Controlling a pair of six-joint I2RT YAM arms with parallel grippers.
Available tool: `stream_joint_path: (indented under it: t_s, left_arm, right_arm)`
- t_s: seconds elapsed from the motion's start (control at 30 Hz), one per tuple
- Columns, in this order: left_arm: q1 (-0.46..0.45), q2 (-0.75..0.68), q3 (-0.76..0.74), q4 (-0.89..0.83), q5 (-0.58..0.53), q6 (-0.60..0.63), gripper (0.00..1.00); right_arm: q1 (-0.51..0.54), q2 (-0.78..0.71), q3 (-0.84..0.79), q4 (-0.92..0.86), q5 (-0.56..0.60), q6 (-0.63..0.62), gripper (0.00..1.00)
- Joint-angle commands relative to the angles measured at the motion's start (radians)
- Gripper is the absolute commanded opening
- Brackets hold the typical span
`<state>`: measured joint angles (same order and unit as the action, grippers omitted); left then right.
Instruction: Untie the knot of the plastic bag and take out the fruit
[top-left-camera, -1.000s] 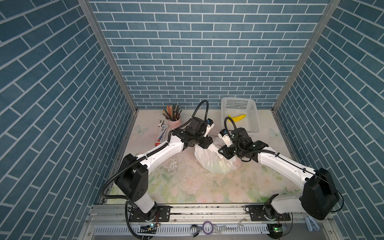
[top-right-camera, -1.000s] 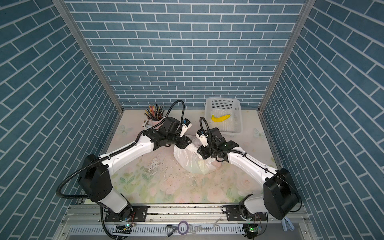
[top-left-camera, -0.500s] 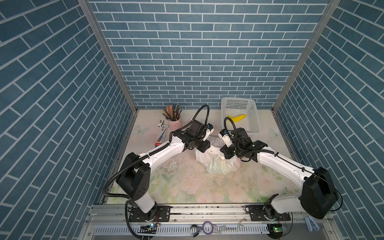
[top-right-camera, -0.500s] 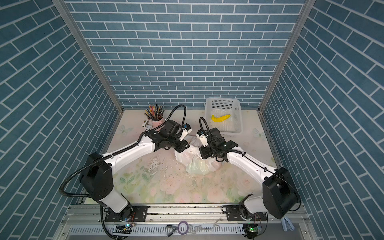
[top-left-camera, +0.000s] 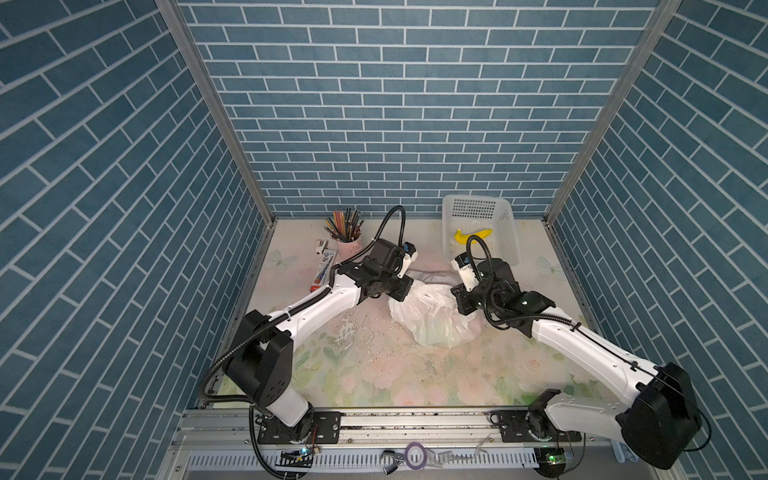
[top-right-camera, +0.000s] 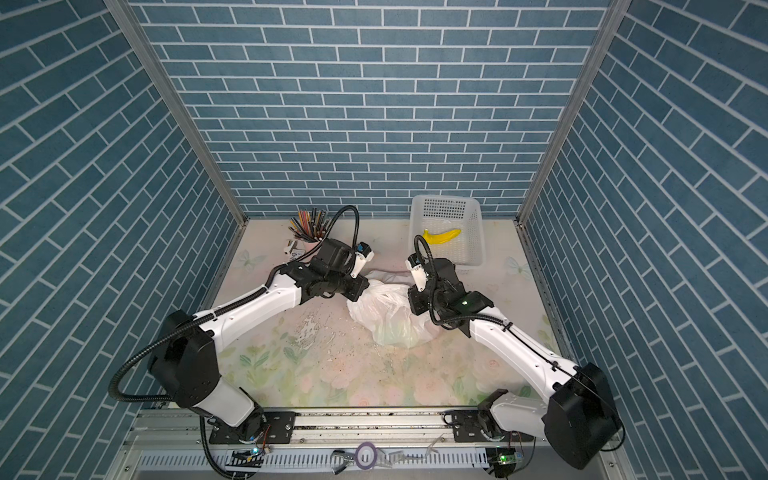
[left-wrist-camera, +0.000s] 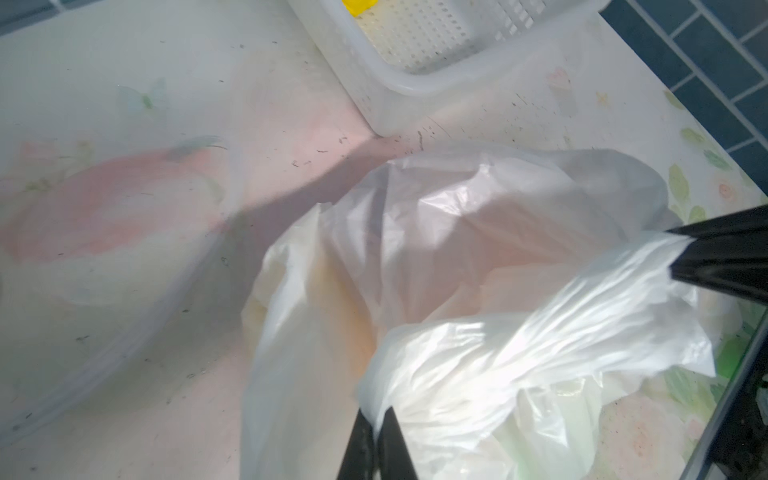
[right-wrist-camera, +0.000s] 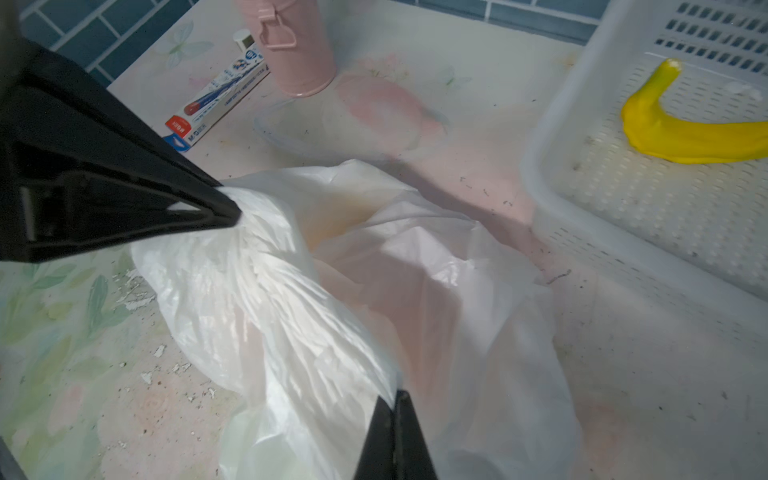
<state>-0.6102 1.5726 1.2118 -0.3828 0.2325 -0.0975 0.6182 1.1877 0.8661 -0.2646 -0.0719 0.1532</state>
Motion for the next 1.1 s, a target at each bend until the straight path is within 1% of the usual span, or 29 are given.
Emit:
stream_joint_path:
  t_s: [0.0,0.07,0.23,0.33,0.4,0.43,0.53,0.67,0.8,0.87,0.9,0.93,1.0,1.07]
  left_arm:
    - [0.051,-0.072,-0.021,0.079,-0.042,-0.073,0.05]
    - [0.074,-0.098,-0.037,0.124,-0.037,-0.103,0.05]
    - [0.099,-0.113,-0.030,0.241,-0.021,-0.166,0.05]
    - [0.101,-0.069,0.023,0.273,0.000,-0.188,0.06]
    - [0.103,-0.020,0.086,0.267,0.024,-0.200,0.06]
    - [0.104,0.005,0.120,0.268,0.035,-0.208,0.06]
    - [0.104,0.067,0.203,0.291,0.082,-0.233,0.06]
    - [0.103,0.127,0.285,0.309,0.138,-0.260,0.07]
    - [0.097,0.140,0.302,0.334,0.181,-0.280,0.10]
    - [0.092,0.133,0.292,0.337,0.176,-0.277,0.14]
    - [0.090,0.125,0.282,0.339,0.173,-0.276,0.18]
    - [0.088,0.118,0.272,0.342,0.171,-0.274,0.21]
    - [0.081,0.098,0.250,0.347,0.161,-0.272,0.27]
    - [0.074,0.074,0.227,0.346,0.145,-0.270,0.30]
  right_arm:
    - [-0.028,-0.077,-0.038,0.058,0.053,0.054,0.00]
    - [-0.045,-0.125,-0.072,0.103,0.026,0.078,0.00]
    - [-0.056,-0.256,-0.145,0.271,-0.136,0.115,0.00]
    - [-0.046,-0.313,-0.175,0.375,-0.281,0.118,0.00]
    - [-0.014,-0.331,-0.192,0.421,-0.341,0.095,0.00]
    - [0.016,-0.332,-0.194,0.421,-0.352,0.067,0.00]
    - [0.094,-0.299,-0.183,0.375,-0.377,-0.016,0.00]
    - [0.171,-0.204,-0.173,0.295,-0.417,-0.083,0.00]
    - [0.206,-0.115,-0.175,0.255,-0.463,-0.102,0.00]
    - [0.211,-0.094,-0.161,0.230,-0.448,-0.104,0.00]
    - [0.212,-0.091,-0.152,0.221,-0.432,-0.103,0.00]
    - [0.211,-0.096,-0.146,0.217,-0.416,-0.104,0.03]
    - [0.211,-0.115,-0.141,0.223,-0.365,-0.103,0.12]
    - [0.212,-0.142,-0.136,0.234,-0.300,-0.089,0.20]
